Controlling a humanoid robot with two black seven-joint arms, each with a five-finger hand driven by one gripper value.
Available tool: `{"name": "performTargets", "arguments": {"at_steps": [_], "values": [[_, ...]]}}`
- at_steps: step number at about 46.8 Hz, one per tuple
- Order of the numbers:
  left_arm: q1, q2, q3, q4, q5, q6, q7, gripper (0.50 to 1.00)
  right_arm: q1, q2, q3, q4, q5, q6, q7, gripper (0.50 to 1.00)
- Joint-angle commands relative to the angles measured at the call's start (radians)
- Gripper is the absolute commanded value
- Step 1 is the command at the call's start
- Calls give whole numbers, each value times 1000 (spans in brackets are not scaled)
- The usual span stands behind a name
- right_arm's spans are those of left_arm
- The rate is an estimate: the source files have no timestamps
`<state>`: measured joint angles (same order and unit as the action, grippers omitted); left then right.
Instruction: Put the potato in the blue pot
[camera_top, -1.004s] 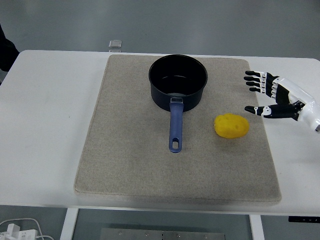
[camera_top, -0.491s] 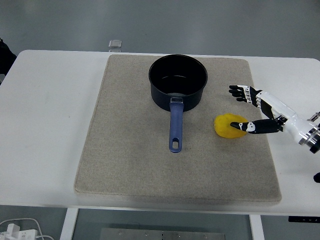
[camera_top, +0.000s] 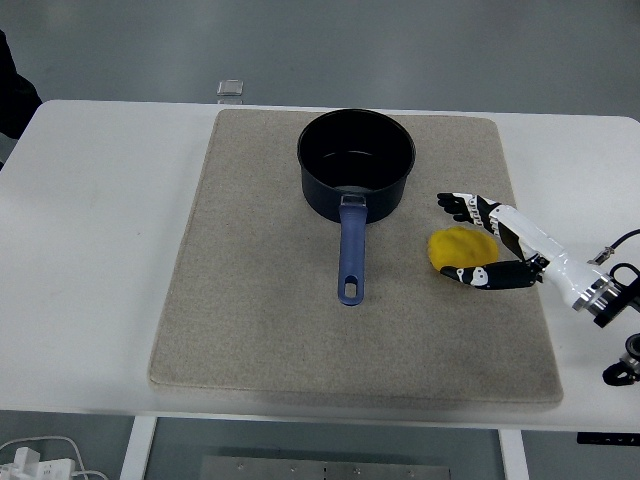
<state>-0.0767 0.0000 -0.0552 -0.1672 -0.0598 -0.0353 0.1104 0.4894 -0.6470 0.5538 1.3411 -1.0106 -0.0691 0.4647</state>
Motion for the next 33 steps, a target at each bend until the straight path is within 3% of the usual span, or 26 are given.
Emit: {"name": "performTargets", "arguments": {"at_steps": [1, 28, 33], "values": [[0, 0, 0, 0, 0, 2, 0, 999, 6, 4, 0, -20, -2, -1, -1, 915], [0, 0, 0, 0, 0, 0, 0, 999, 5, 38, -8, -99, -103, -50, 0, 895], [0, 0, 2, -1, 0, 0, 0, 999, 6, 36, -8, -102, -105, -52, 0, 828]]}}
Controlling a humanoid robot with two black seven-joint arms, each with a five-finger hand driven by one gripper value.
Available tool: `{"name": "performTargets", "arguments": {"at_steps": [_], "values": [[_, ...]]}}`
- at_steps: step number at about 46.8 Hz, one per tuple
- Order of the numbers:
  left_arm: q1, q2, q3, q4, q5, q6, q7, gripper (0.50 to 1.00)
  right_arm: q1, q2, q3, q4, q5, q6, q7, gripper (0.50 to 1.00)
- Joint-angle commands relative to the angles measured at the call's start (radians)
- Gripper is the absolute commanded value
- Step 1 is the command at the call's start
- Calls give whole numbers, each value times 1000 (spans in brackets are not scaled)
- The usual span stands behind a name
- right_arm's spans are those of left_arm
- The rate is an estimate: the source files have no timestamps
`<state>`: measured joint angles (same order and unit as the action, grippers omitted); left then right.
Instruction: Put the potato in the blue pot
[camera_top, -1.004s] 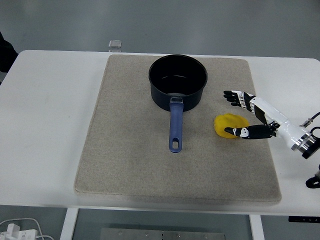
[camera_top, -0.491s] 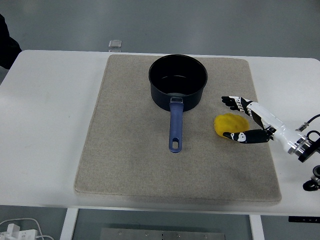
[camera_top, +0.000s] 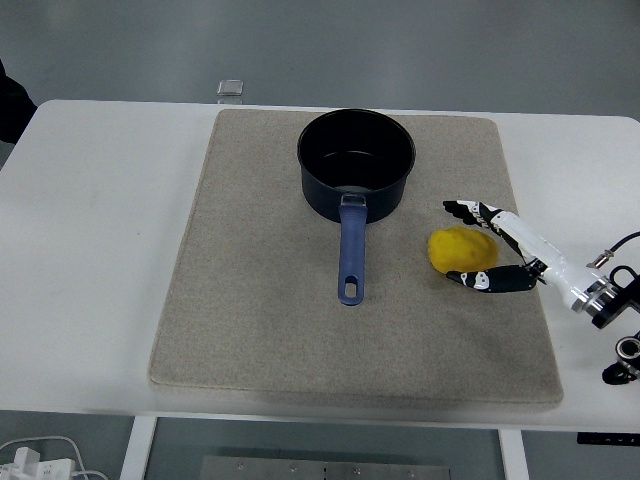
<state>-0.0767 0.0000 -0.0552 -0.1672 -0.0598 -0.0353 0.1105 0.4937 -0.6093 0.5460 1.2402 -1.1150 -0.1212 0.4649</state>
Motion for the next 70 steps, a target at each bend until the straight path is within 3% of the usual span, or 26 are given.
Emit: {"name": "performTargets", "arguments": {"at_steps": [1, 13, 22, 27, 28, 30, 43, 70], "values": [[0, 0, 0, -2, 0, 0, 0, 999, 2, -1, 0, -1, 0, -2, 0, 817], [0, 0, 0, -3, 0, 2, 0, 999, -1, 0, -20, -10, -2, -2, 0, 793], [0, 0, 0, 0, 0, 0, 0, 999, 2, 0, -20, -18, -2, -2, 0, 721], [0, 0, 0, -3, 0, 0, 0, 999, 0, -1, -21, -18, -2, 0, 0, 648], [0, 0, 0, -3, 0, 0, 0, 999, 0, -1, -21, -18, -2, 0, 0, 615], [0, 0, 0, -5, 0, 0, 0, 999, 0, -1, -21, -18, -2, 2, 0, 501], [2, 0, 0, 0, 0, 2, 0, 999, 5, 0, -43, -18, -2, 6, 52, 500], [0, 0, 2, 0, 0, 0, 0, 999, 8, 0, -41, -18, -2, -2, 55, 500]]}}
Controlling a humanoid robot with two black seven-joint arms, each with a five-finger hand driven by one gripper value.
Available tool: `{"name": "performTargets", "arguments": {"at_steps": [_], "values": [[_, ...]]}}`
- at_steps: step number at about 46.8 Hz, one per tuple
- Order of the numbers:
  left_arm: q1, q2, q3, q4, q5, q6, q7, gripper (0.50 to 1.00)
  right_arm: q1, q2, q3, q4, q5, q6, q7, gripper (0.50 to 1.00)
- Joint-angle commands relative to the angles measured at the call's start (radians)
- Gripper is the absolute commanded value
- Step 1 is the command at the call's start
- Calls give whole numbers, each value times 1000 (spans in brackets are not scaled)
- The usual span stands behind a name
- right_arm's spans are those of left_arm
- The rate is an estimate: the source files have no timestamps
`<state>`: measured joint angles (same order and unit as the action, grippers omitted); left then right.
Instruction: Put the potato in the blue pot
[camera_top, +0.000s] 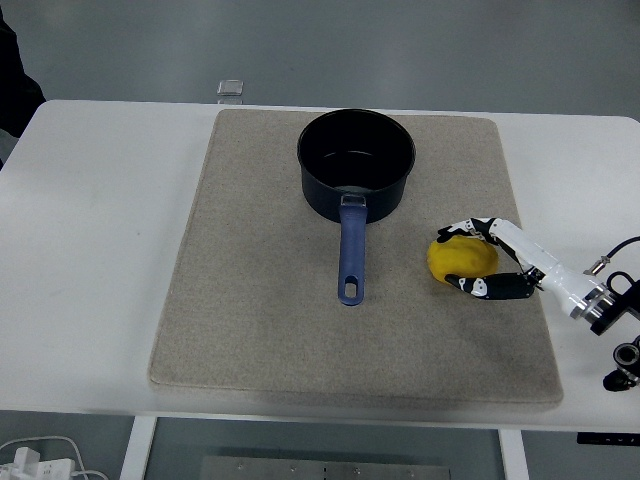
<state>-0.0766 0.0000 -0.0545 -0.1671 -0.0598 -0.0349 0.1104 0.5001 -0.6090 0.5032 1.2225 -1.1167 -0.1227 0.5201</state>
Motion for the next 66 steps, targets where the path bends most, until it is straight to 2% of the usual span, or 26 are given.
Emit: {"name": "performTargets", "arguments": {"at_steps": [1, 32, 40, 52, 66], "values": [[0, 0, 1, 0, 0, 0, 0, 999, 1, 0, 2, 0, 0, 0, 0, 500], [1, 0, -1, 1, 0, 0, 0, 999, 20, 9, 18, 8, 20, -2, 0, 500], [0, 0, 1, -2, 0, 0, 0, 999, 89, -9, 18, 11, 52, 1, -5, 500], [0, 0, 1, -8, 0, 0, 0, 999, 248, -29, -9, 8, 124, 24, -31, 500], [0, 0, 1, -11, 0, 0, 0, 999, 475, -11, -153, -35, 216, 32, -69, 500]]}}
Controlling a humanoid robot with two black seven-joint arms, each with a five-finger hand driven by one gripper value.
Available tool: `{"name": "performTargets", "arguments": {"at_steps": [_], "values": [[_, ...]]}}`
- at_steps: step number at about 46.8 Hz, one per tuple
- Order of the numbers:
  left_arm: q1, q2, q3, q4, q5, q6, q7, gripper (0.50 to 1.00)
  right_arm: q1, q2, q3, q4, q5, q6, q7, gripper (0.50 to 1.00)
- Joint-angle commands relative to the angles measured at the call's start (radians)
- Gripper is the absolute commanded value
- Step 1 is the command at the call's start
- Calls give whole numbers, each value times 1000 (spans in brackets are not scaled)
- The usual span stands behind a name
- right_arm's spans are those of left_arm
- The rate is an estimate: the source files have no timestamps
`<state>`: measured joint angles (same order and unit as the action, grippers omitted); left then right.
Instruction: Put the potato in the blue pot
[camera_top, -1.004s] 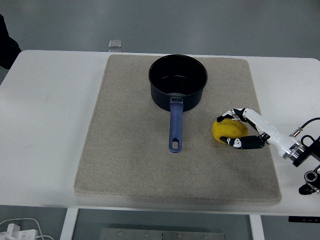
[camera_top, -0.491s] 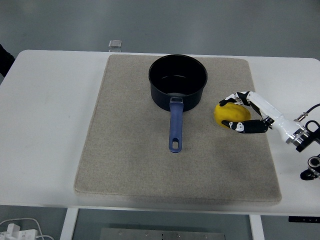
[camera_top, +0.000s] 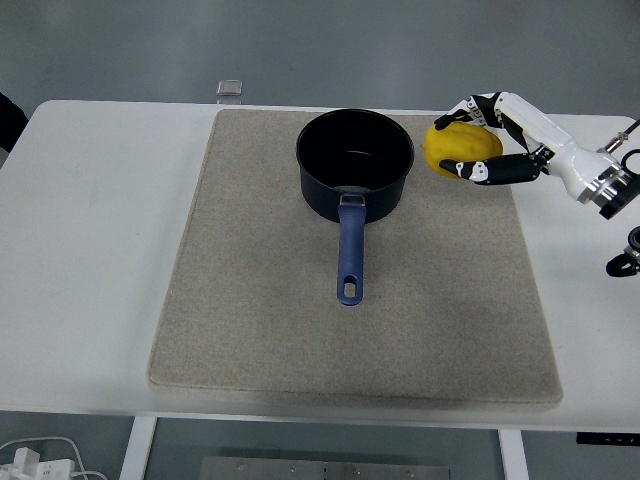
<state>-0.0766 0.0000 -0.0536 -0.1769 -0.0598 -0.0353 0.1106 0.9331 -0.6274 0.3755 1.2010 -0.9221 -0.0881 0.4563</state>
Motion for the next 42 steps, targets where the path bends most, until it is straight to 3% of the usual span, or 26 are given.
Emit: {"name": "performTargets", "arguments": {"at_steps": [1, 17, 28, 42], "values": [[0, 0, 0, -1, 0, 0, 0, 999, 56, 14, -35, -20, 26, -2, -7, 500], [0, 0, -2, -1, 0, 0, 0, 999, 254, 202, -176, -181, 94, 2, -11, 500], [0, 0, -3, -1, 0, 2, 0, 999, 273, 411, -187, -349, 95, 8, -15, 500], [1, 0, -3, 5, -2, 2, 0, 999, 265, 587, -205, -550, 88, 25, -5, 500]]}}
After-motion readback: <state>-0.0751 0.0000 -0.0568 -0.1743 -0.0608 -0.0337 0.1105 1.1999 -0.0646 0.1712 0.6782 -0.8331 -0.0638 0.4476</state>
